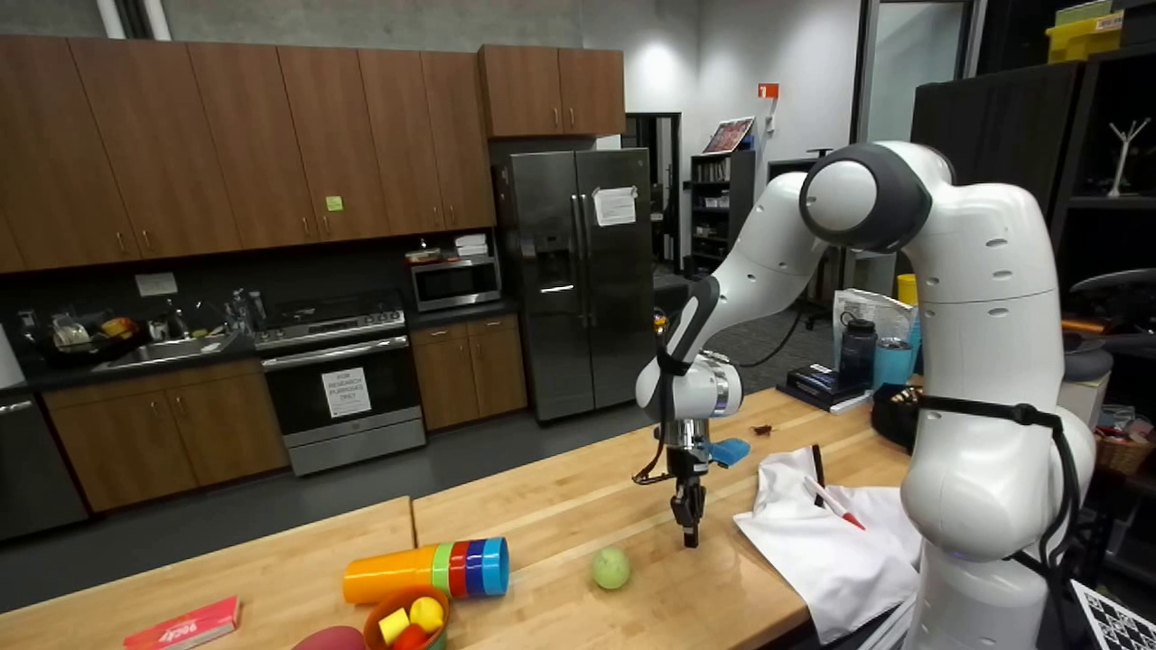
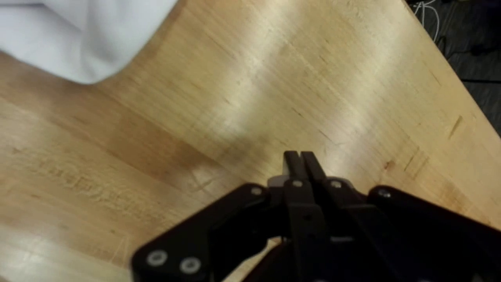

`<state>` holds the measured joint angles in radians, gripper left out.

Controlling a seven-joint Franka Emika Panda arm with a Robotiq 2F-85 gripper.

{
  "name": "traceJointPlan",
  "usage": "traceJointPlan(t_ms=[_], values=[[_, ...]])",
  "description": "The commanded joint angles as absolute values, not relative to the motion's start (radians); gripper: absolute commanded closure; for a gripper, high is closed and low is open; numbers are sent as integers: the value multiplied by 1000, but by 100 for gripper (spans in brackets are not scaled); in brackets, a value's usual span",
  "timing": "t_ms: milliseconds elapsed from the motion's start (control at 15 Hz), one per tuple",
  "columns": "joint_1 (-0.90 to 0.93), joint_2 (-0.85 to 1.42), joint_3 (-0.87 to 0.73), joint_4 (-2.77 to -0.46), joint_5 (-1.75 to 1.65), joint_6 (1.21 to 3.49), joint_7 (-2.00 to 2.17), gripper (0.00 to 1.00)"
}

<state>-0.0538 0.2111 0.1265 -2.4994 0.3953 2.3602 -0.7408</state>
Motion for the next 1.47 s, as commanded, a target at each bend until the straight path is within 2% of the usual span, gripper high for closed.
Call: traceJointPlan(t_ms=[0, 133, 333, 400, 533, 1000, 1133, 1200, 1400], values=[[-51, 213, 124, -2498, 395, 2358, -740, 88], [-50, 213, 125, -2498, 395, 2358, -740, 74], [-50, 214, 125, -2498, 395, 2359, -740, 74], [-46, 214, 128, -2493, 364, 2332, -768, 49], [-47, 206, 128, -2501, 295, 2296, -860, 45], [-52, 219, 92, -2489, 1, 2292, -1060, 1], [-47, 231, 83, -2474, -76, 2290, -1118, 0], [-44, 221, 90, -2492, -21, 2295, -1061, 4], [-44, 226, 87, -2483, -56, 2295, -1098, 0]])
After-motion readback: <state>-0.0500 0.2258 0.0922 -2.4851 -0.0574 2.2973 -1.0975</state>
